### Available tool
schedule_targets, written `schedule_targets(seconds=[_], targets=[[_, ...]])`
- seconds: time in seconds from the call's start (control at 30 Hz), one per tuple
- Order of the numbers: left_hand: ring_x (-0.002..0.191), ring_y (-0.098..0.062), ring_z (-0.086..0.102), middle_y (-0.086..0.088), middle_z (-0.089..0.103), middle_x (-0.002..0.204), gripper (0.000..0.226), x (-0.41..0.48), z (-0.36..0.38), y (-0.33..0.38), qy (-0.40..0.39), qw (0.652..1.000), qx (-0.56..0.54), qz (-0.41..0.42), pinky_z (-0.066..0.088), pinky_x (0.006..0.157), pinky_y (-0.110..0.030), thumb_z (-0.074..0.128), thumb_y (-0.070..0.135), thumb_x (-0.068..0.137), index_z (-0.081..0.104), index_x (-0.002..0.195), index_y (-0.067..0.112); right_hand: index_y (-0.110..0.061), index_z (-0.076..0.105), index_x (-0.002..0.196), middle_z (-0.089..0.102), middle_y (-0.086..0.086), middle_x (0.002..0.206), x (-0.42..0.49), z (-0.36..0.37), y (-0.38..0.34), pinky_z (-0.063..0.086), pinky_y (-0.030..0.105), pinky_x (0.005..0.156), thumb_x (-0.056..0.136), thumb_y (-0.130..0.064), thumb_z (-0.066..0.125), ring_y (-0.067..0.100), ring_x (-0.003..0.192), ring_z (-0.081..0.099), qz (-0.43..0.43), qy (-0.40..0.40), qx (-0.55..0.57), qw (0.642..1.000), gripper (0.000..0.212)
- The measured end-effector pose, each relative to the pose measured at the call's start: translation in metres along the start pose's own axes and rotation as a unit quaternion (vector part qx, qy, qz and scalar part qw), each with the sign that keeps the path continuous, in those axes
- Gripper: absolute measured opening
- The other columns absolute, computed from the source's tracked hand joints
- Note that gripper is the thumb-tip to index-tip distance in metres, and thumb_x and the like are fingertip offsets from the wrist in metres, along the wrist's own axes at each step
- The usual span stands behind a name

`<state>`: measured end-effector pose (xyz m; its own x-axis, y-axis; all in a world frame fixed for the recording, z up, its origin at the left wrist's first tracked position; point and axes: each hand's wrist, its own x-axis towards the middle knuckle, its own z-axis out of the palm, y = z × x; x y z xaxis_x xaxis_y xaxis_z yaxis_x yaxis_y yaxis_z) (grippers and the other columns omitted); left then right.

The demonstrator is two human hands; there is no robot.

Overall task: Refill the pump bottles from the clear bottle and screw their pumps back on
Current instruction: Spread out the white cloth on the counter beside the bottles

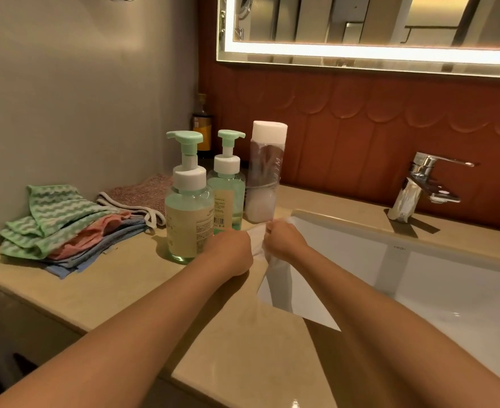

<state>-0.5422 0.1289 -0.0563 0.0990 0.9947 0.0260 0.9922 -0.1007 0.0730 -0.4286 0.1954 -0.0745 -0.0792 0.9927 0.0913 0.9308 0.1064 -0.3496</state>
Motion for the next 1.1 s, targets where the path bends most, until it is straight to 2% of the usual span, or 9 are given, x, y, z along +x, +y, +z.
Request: schedule_targets(seconds=[0.43,0.5,0.57,0.63,0.7,0.77,0.9,1.0,1.1], targets=[[0.101,-0.023,0.052,-0.010,0.056,0.119,0.031,0.018,0.004,0.000,0.008,0.999,-0.035,-0.018,0.039,0.073,-0.028,0.036,0.014,0.095,0.054,0.119,0.010,-0.007,0.056,0.118,0.049,0.014,0.123,0.011,0.001,0.001,0.050,0.035,0.091,0.088,-0.014,0.056,0.024,0.100,0.055,-0.019,-0.007,-0.015,1.000,0.031],[0.095,-0.021,0.051,-0.010,0.057,0.117,0.029,0.014,0.004,-0.002,0.005,0.999,-0.041,-0.012,0.040,0.073,-0.028,0.036,0.015,0.095,0.055,0.117,0.010,-0.007,0.056,0.118,0.053,0.014,0.123,0.008,0.000,0.001,0.050,0.030,0.083,0.090,-0.026,0.055,0.023,0.098,0.057,-0.008,0.011,0.009,1.000,0.034],[0.101,-0.022,0.053,-0.008,0.056,0.120,0.032,0.012,0.003,-0.002,0.006,0.999,-0.041,-0.003,0.042,0.077,-0.030,0.037,0.015,0.095,0.053,0.123,0.016,-0.007,0.048,0.126,0.053,0.012,0.126,0.007,-0.002,-0.002,0.045,0.029,0.076,0.088,-0.046,0.056,0.025,0.105,0.055,0.009,0.048,0.079,0.996,0.055],[0.105,-0.022,0.053,-0.008,0.055,0.122,0.037,0.010,0.002,-0.002,0.002,0.999,-0.041,0.007,0.042,0.080,-0.030,0.039,0.015,0.095,0.050,0.130,0.019,-0.007,0.042,0.131,0.052,0.012,0.125,0.006,-0.004,-0.006,0.043,0.030,0.077,0.085,-0.052,0.057,0.026,0.110,0.053,0.024,0.046,0.121,0.991,0.066],[0.095,-0.020,0.051,-0.008,0.056,0.117,0.032,0.010,0.001,-0.003,-0.009,0.999,-0.037,0.009,0.040,0.075,-0.027,0.038,0.015,0.095,0.052,0.124,0.012,-0.006,0.050,0.123,0.055,0.010,0.115,0.005,-0.002,-0.006,0.044,0.029,0.078,0.088,-0.044,0.056,0.023,0.101,0.054,0.016,0.013,0.077,0.997,0.051],[0.095,-0.020,0.050,-0.009,0.056,0.117,0.029,0.009,0.000,-0.003,-0.018,0.999,-0.038,0.005,0.039,0.075,-0.027,0.038,0.015,0.095,0.052,0.119,0.010,-0.007,0.055,0.116,0.053,0.013,0.121,0.001,0.000,-0.004,0.046,0.031,0.085,0.093,-0.037,0.051,0.024,0.103,0.054,0.004,0.003,0.042,0.999,0.039],[0.111,-0.022,0.051,-0.008,0.053,0.127,0.036,0.000,-0.001,-0.003,-0.020,0.999,-0.032,0.014,0.041,0.082,-0.028,0.038,0.016,0.096,0.048,0.130,0.012,-0.009,0.051,0.121,0.044,0.011,0.133,-0.011,0.000,-0.002,0.042,0.040,0.100,0.096,-0.037,0.042,0.026,0.121,0.044,-0.024,-0.024,0.013,0.999,0.038],[0.118,-0.024,0.049,-0.007,0.050,0.135,0.039,-0.013,0.000,-0.005,-0.021,0.999,-0.020,0.024,0.043,0.094,-0.032,0.037,0.018,0.097,0.044,0.135,0.015,-0.012,0.051,0.118,0.046,0.009,0.128,-0.024,-0.002,-0.003,0.042,0.041,0.099,0.096,-0.034,0.041,0.024,0.115,0.045,-0.052,-0.038,0.000,0.998,0.033],[0.117,-0.024,0.049,-0.006,0.050,0.134,0.039,-0.033,0.004,-0.008,-0.010,0.999,-0.016,0.029,0.043,0.094,-0.035,0.036,0.019,0.097,0.045,0.134,0.016,-0.012,0.051,0.116,0.046,0.009,0.126,-0.043,-0.002,-0.009,0.043,0.040,0.097,0.097,-0.035,0.040,0.024,0.112,0.046,-0.081,-0.051,-0.024,0.995,0.032]])
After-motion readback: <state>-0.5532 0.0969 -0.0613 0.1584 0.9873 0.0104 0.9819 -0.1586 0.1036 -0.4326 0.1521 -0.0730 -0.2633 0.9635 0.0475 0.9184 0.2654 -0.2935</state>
